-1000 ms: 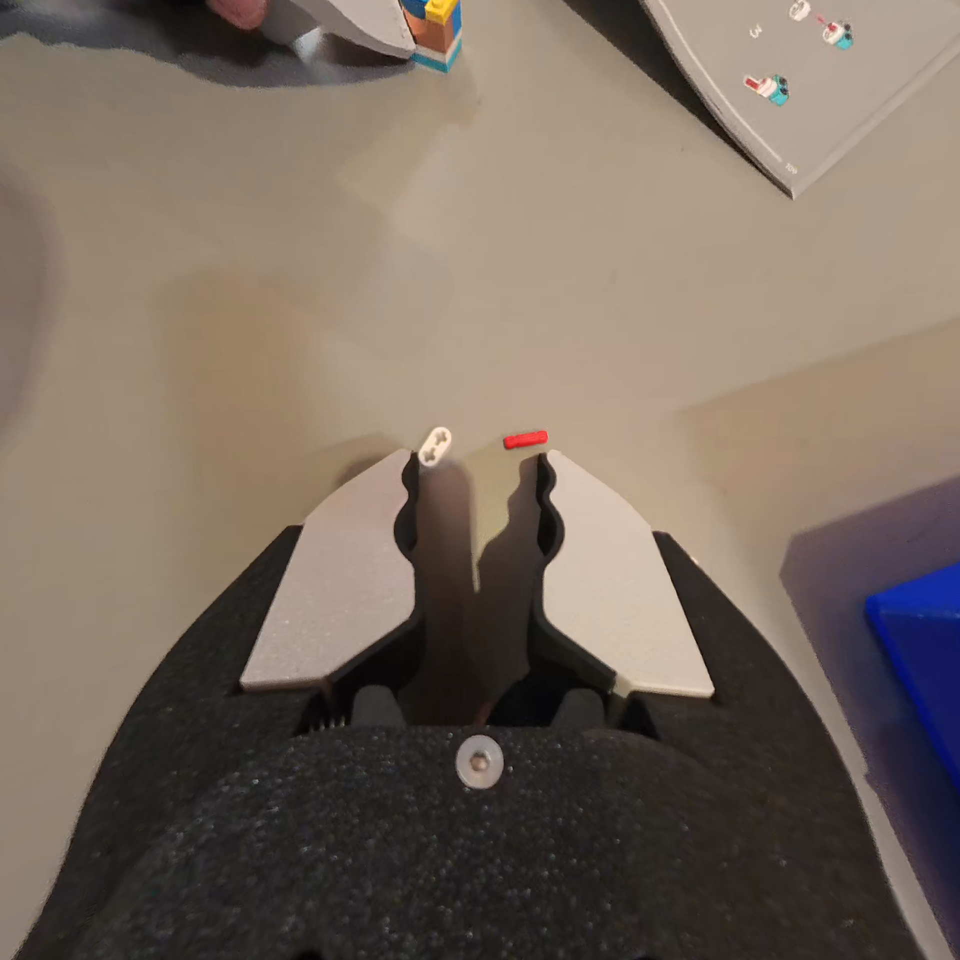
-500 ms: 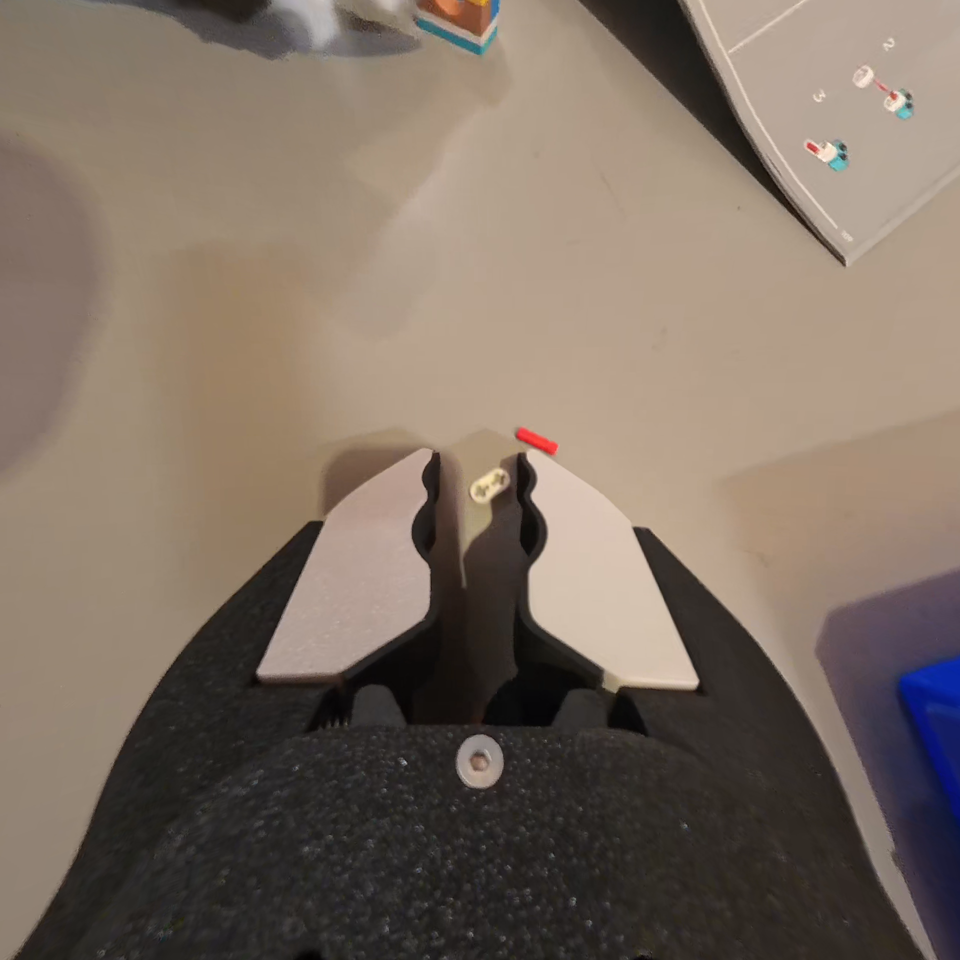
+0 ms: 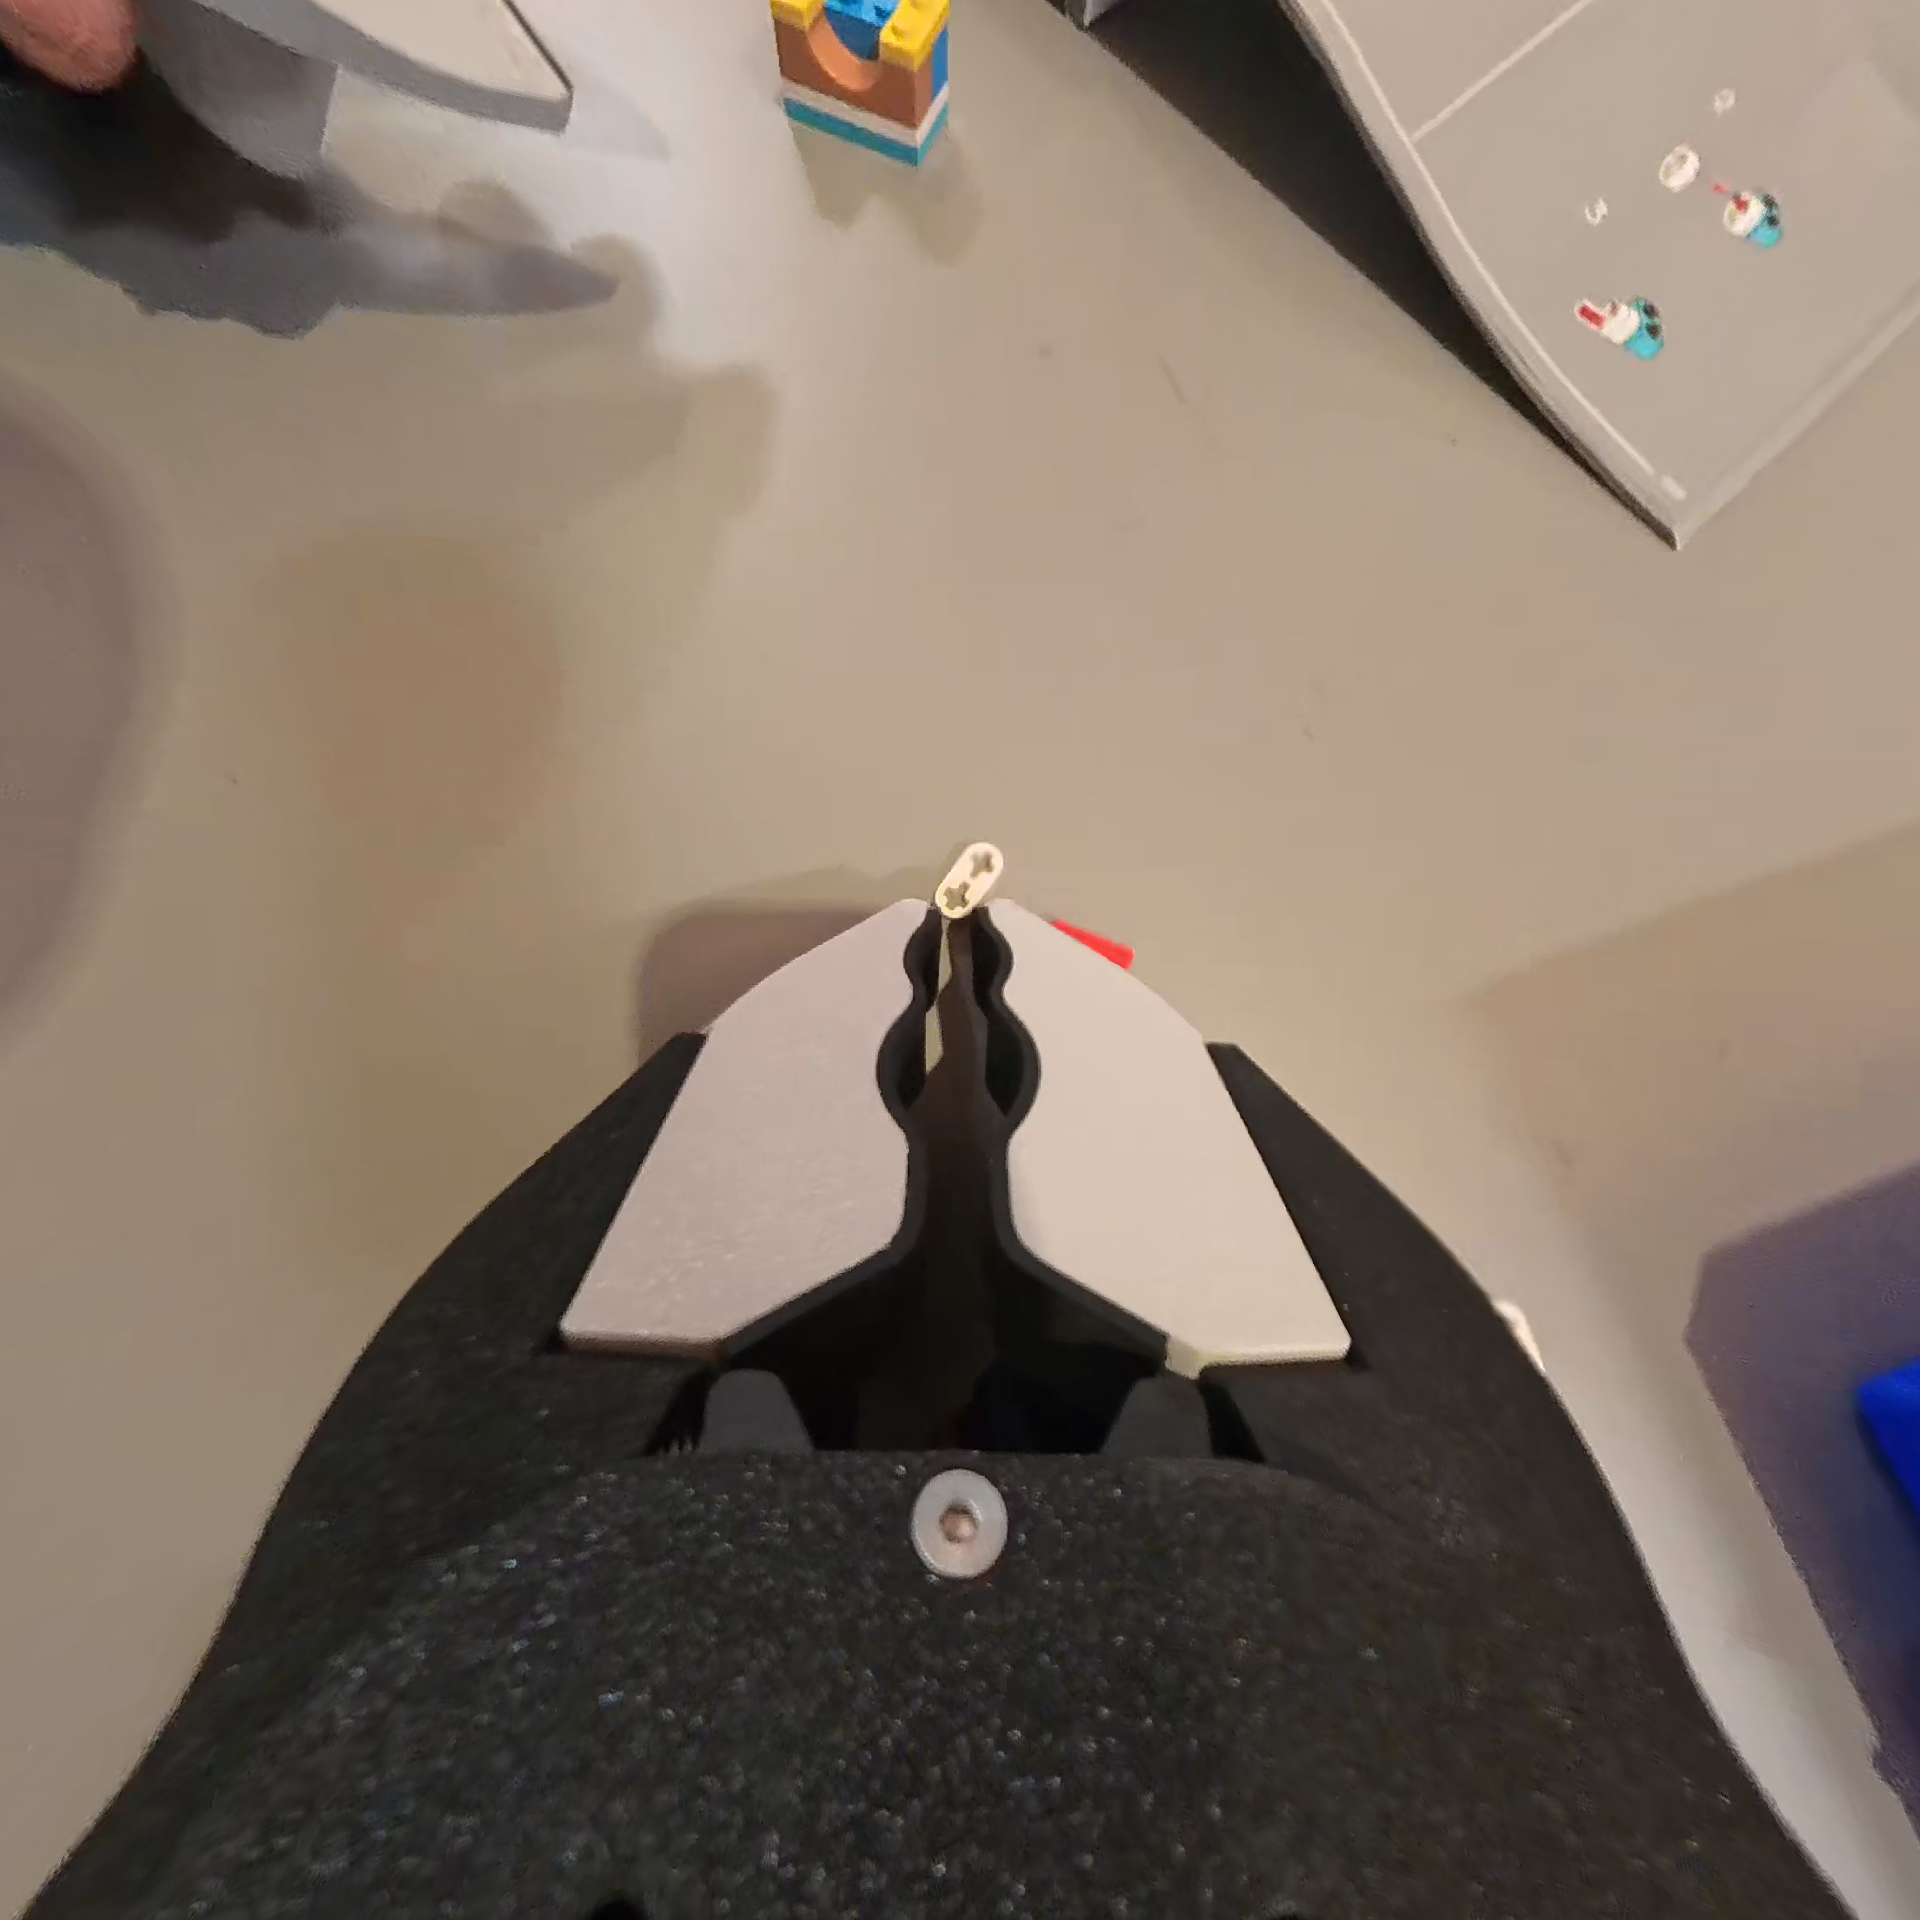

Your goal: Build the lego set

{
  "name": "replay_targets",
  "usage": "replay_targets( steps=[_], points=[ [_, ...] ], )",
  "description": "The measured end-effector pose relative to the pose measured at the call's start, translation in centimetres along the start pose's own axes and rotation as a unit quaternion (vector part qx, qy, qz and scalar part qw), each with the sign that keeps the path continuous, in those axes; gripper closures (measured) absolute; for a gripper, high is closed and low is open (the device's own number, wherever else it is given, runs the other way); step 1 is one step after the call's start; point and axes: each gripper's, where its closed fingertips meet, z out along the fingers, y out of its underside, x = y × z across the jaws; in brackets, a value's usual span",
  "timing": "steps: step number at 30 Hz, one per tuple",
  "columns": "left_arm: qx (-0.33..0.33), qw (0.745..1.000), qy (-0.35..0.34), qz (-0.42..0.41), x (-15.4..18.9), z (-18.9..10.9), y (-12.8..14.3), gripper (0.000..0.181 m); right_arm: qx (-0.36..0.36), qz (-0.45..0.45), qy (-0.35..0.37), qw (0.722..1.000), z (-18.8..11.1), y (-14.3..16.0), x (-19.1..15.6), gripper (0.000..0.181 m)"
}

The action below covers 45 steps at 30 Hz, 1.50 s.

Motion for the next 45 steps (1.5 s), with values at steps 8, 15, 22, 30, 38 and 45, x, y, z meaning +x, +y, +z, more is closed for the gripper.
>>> replay_targets(
  steps=[8,15,22,30,38,45],
  points=[
    [0.015,1.0,0.0,0.0,0.2,-0.4,-0.1,0.153,0.017,0.076,0.135,0.988,-5.3,3.7,7.4,0.162],
    [0.004,1.0,0.009,0.017,0.4,0.7,-0.4,0.153,-0.002,0.096,0.12,0.988,-4.9,5.5,9.5,0.163],
    [0.012,1.0,0.006,0.023,0.5,0.6,-0.5,0.154,0.003,0.063,0.036,0.997,-2.6,2.9,5.5,0.173],
    [0.011,1.0,0.011,0.02,0.5,0.6,-0.5,0.156,0.003,0.0,0.019,1.0,-0.1,0.1,2.0,0.173],
    [0.021,1.0,0.016,0.016,0.5,0.4,-0.7,0.156,0.013,-0.008,0.028,0.999,-0.8,-0.6,1.5,0.161],
    [0.018,0.999,0.028,0.003,0.5,0.5,-0.6,0.158,0.053,0.034,0.227,0.972,-10.3,0.7,9.3,0.148]
  ],
)
